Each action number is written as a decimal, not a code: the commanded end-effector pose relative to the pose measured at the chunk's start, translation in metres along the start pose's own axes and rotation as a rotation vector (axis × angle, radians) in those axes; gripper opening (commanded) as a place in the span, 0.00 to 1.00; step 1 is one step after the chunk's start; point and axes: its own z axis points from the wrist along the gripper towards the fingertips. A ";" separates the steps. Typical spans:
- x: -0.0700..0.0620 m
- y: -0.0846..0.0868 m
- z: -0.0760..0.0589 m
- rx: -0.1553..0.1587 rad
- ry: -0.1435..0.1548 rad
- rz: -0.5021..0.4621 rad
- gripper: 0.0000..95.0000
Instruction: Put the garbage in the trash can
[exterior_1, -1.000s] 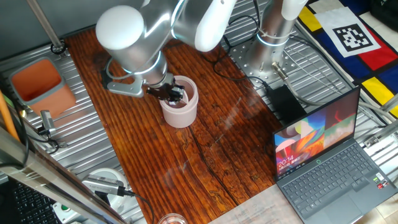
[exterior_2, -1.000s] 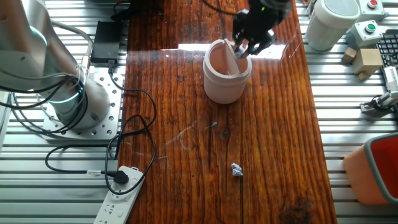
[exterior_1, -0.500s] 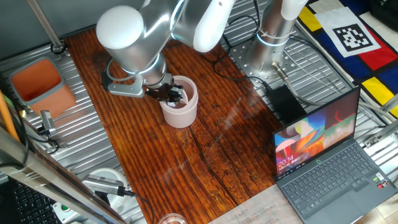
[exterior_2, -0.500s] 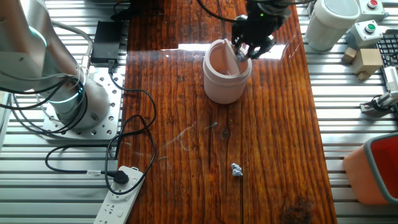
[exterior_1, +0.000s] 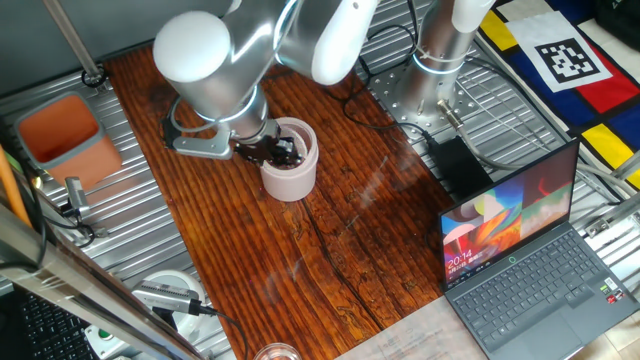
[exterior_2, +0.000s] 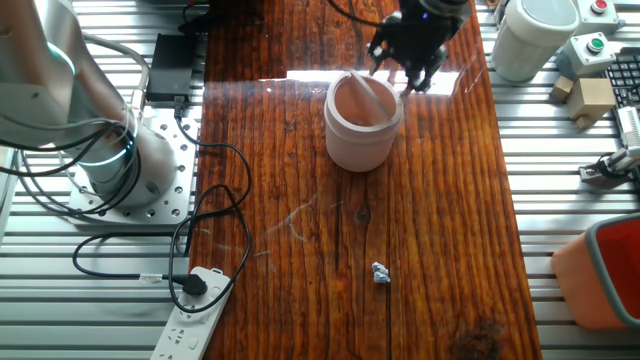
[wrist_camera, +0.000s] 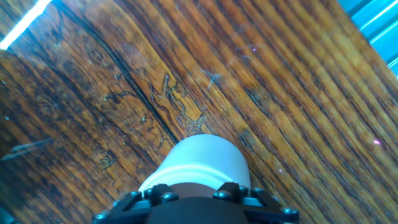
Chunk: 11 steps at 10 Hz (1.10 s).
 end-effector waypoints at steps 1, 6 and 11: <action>-0.004 0.000 -0.006 0.001 0.009 0.011 0.20; -0.031 0.002 -0.004 -0.014 -0.028 0.091 0.00; -0.056 0.015 -0.007 -0.025 -0.084 0.364 0.00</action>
